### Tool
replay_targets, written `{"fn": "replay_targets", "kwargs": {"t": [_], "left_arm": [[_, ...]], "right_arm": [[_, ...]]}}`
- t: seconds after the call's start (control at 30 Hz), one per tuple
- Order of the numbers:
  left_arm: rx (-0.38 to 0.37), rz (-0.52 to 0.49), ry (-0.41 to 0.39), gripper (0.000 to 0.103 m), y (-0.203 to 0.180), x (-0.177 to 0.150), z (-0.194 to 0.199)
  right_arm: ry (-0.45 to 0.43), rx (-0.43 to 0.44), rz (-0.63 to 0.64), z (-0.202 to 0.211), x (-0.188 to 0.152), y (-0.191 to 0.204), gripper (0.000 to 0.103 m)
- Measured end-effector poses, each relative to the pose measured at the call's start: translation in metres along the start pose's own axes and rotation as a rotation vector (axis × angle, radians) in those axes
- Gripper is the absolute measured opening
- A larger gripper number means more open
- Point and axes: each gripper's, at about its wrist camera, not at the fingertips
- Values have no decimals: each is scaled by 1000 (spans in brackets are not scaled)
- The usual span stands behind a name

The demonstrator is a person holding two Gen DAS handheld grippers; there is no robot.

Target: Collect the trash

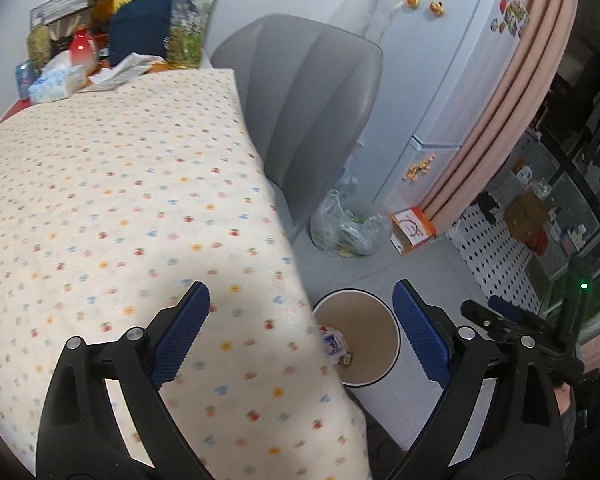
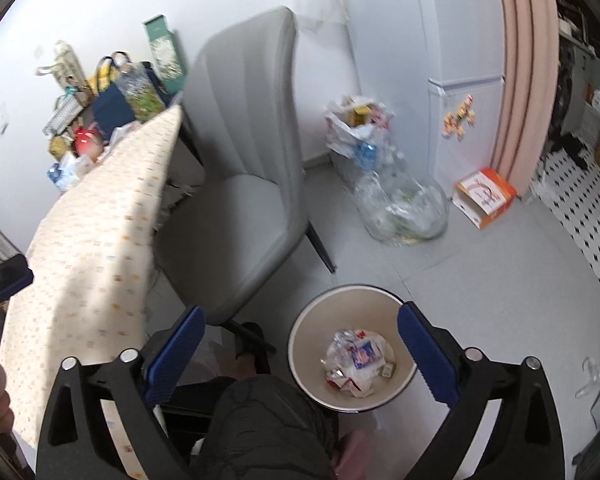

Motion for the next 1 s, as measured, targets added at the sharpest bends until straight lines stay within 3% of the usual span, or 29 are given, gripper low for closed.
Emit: {"fn": "replay_targets", "kwargs": {"t": [0.63, 0.8, 1.0], "left_arm": [[75, 45, -175, 97, 40, -19, 97], [97, 42, -206, 97, 45, -28, 119], [131, 54, -242, 97, 54, -35, 142]], "right_arm": [[-77, 81, 169, 76, 1, 88, 95], [-94, 43, 225, 97, -2, 113, 95], [-119, 59, 250, 117, -5, 135, 95]]}}
Point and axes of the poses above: each gripper's, at about its wrist camera, not at the fingertips, and z roughly against the way its jaws point, y to its left, x to its top, and after that the axes turned 1 degree about -x, right-handed
